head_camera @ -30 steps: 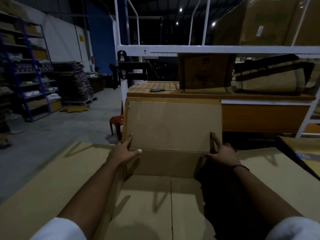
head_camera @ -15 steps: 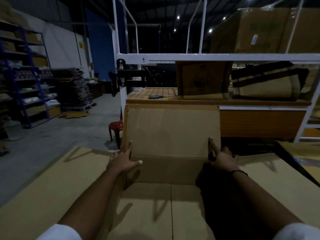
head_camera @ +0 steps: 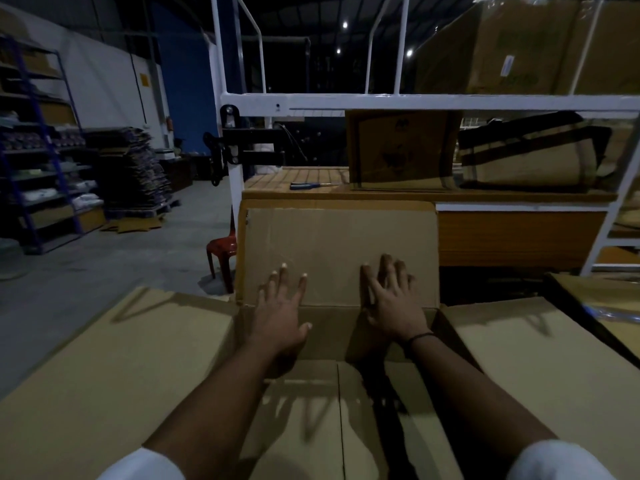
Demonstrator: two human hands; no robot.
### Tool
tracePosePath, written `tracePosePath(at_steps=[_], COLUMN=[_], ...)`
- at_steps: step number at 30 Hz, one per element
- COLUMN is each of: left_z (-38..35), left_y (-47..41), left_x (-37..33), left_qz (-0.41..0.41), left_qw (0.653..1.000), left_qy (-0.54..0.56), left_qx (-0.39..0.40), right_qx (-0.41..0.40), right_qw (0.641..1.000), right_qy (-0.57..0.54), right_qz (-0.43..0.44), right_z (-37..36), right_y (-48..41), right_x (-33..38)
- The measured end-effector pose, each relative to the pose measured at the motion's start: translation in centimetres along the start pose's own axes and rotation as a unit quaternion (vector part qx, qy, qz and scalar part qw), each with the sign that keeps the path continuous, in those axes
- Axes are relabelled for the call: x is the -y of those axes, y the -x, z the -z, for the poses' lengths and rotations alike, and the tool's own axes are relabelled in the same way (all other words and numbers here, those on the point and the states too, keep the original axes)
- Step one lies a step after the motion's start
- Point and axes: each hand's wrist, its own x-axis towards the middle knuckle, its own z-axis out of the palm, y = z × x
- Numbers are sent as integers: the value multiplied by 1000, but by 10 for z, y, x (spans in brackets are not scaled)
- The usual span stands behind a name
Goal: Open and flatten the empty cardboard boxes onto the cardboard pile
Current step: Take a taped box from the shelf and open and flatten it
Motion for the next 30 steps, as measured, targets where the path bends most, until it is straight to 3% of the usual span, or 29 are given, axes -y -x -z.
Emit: tracePosePath(at_steps=[8,16,23,30], left_z=[0,33,61,85], left_y=[-9,-3,19,51], left_x=[-8,-30,-111,-233], left_qz=[1,-17,-83,-95], left_qw=[1000,1000,996,992], left_qy=[-23,-8,18,85], left_qx=[10,0,-36,8], right_qx=[42,62,24,-8], right_qw=[999,998,997,996], right_qy=[-3,-10,-26,-49], right_qz=[8,-2,-62,-68], right_z=[-5,35,63,99], right_y=[-15,14,54,123], right_x=[14,7,-35,-134])
